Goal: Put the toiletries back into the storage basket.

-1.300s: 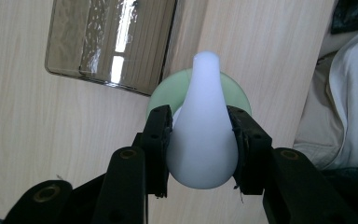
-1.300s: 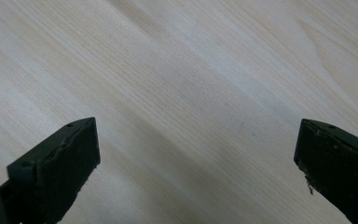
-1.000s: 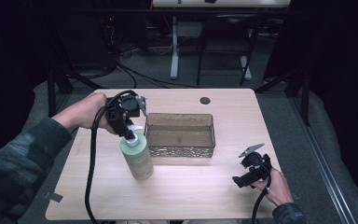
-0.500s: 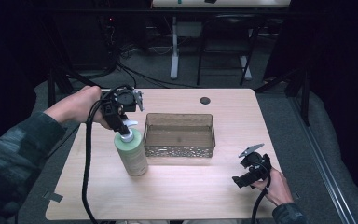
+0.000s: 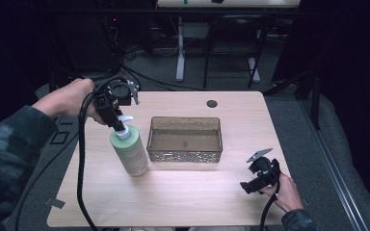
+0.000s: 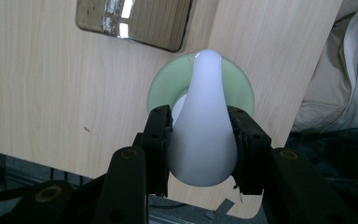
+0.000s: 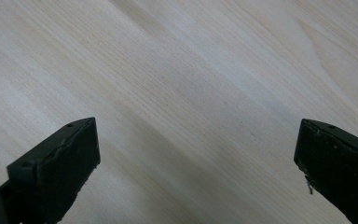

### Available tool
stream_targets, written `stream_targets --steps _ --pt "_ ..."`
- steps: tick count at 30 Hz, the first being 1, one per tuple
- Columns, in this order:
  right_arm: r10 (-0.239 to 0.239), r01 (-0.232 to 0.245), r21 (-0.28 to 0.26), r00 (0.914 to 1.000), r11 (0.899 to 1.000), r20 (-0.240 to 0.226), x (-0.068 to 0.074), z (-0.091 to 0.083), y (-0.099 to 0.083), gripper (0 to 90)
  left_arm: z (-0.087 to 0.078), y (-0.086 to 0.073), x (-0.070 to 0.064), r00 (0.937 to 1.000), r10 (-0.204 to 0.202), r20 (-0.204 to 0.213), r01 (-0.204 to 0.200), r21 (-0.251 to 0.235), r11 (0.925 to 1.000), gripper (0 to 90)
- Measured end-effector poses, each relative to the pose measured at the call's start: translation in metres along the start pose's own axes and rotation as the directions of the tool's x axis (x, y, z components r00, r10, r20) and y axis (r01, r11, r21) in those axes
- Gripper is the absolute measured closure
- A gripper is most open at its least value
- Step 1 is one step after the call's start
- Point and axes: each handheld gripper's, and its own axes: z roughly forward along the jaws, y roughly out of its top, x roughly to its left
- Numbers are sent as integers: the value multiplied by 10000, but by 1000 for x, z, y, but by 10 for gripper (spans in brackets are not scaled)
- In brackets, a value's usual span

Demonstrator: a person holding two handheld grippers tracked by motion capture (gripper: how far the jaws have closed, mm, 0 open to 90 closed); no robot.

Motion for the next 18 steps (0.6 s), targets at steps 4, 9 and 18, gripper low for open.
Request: stream_targets --steps 4,9,18 --pt "-34 34 24 10000 10000 0 0 0 0 0 -4 -5 4 9998 -160 -148 160 24 9999 632" --pt "-53 52 89 9999 9999 90 0 0 0 0 -11 -13 15 9981 -527 -321 529 59 9986 632" --pt "-55 54 91 9999 9999 110 1 0 0 0 -23 -21 30 9931 -1008 -597 1013 45 9948 632"
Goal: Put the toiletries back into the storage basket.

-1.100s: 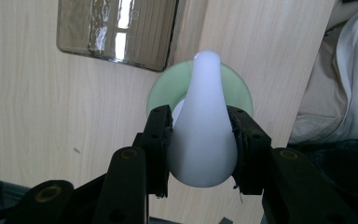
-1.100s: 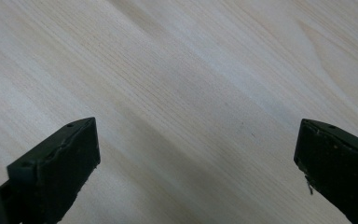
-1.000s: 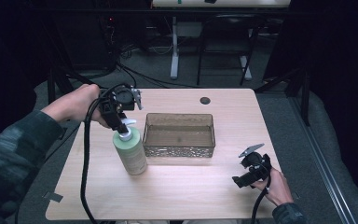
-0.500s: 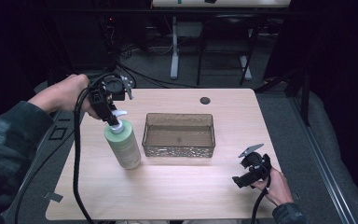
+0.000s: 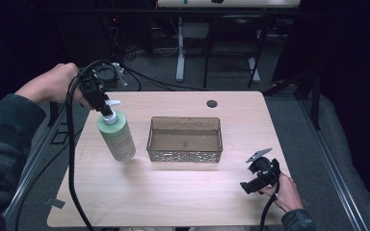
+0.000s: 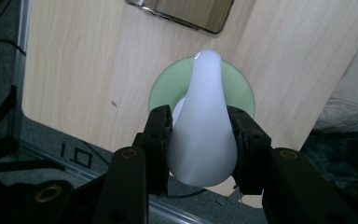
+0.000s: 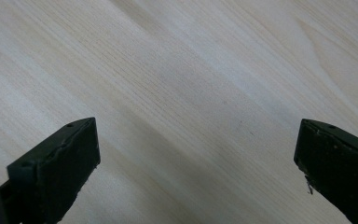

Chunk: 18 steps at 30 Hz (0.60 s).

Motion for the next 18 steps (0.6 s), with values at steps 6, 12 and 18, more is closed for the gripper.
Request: stream_targets --steps 6,12,18 --pt "44 -44 -6 10000 10000 -39 0 0 0 0 -9 5 6 9993 8 -383 -7 31 10000 632" --pt "-15 15 5 10000 10000 12 0 0 0 0 -16 13 11 9978 -153 -645 164 164 9997 632" --pt "35 -35 9 10000 10000 -36 1 0 0 0 -25 20 15 9966 -181 -805 183 18 9998 632"
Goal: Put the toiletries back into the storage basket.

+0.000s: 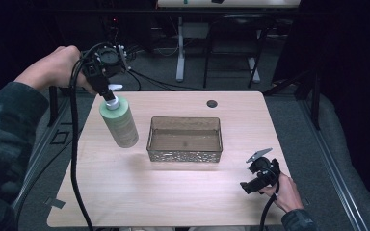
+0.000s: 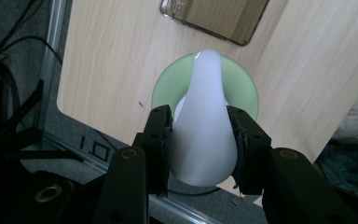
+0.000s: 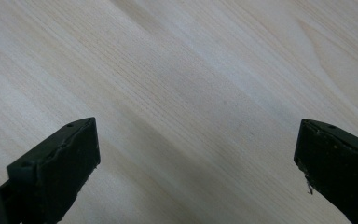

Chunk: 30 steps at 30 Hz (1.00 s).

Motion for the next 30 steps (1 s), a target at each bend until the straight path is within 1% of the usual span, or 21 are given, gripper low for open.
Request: stream_targets --steps 2,4,7,8,9,10,11,12,17,18,19,22,23,24,27,30 --pt "-17 17 3 10000 10000 -1 0 0 0 0 -2 3 1 10000 16 62 -16 26 10000 632" --pt "7 -7 -1 10000 10000 -5 0 0 0 0 -3 6 3 10000 -44 -15 44 -46 10000 632" --pt "-5 5 2 10000 10000 -4 0 0 0 0 -3 12 3 10000 13 -48 -13 29 10000 632" --pt "6 -6 -5 10000 10000 -9 0 0 0 0 -4 14 4 10000 18 -42 -18 25 10000 632" --pt "6 -6 -12 10000 10000 -17 0 0 0 0 -5 15 4 9999 27 -125 -27 27 10000 632" --pt "1 -1 -23 10000 10000 -9 0 0 0 0 -6 16 5 10000 19 -94 -19 27 10000 632" --pt "-2 2 -30 10000 10000 -26 0 0 0 0 -6 17 5 9999 15 -167 -15 13 10000 632" --pt "-58 58 -15 10000 10000 18 -1 0 0 0 -8 19 6 9999 -1 -142 1 -2 10000 632" --pt "-54 54 -32 10000 10000 16 -1 0 0 0 -17 25 8 9992 100 -397 -102 -48 9999 632" --pt "-15 15 -34 10000 10000 -27 -1 0 0 0 -18 26 8 9992 104 -384 -106 -54 9999 632" --pt "-26 26 -14 10000 10000 12 -1 0 0 0 -20 28 8 9988 127 -475 -131 -88 9999 632" --pt "3 -3 4 10000 10000 -43 0 1 0 0 -24 33 8 9988 144 -463 -153 -190 9997 632" --pt "0 0 5 10000 10000 -48 0 1 0 0 -25 35 8 9984 158 -542 -168 -178 9997 632" --pt "-14 14 1 10000 10000 -41 0 0 0 0 -26 37 9 9986 168 -494 -177 -170 9997 632" --pt "10 -10 1 10000 10000 -49 0 0 0 0 -27 43 7 9980 320 -551 -329 -158 9993 632" --pt "22 -22 -2 10000 10000 -93 0 1 0 0 -27 49 7 9977 356 -575 -364 -132 9993 632"
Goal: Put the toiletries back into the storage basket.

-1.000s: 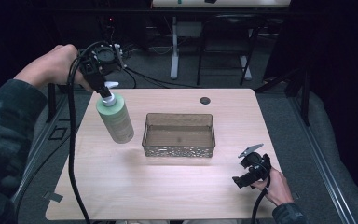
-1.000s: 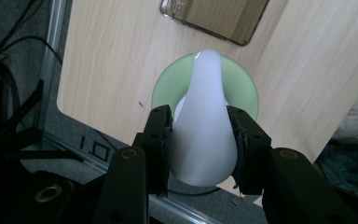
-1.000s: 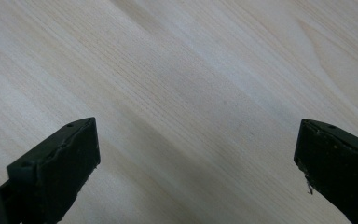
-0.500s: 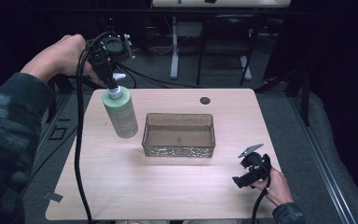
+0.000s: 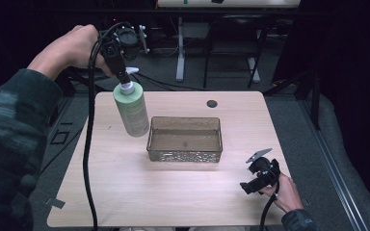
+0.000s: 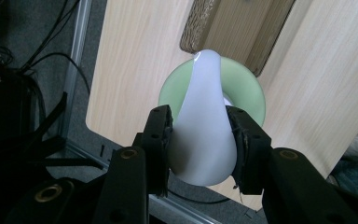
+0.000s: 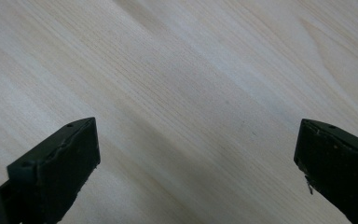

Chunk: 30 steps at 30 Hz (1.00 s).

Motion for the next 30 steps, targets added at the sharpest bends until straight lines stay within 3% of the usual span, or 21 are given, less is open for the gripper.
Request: stream_targets --steps 13,30 --pt "-25 25 19 10000 10000 1 0 0 0 0 -3 24 -5 9989 443 -125 -445 -134 9989 633" --pt "-80 80 42 10000 10000 21 0 1 0 0 2 50 -14 9951 985 49 -983 -313 9947 632"
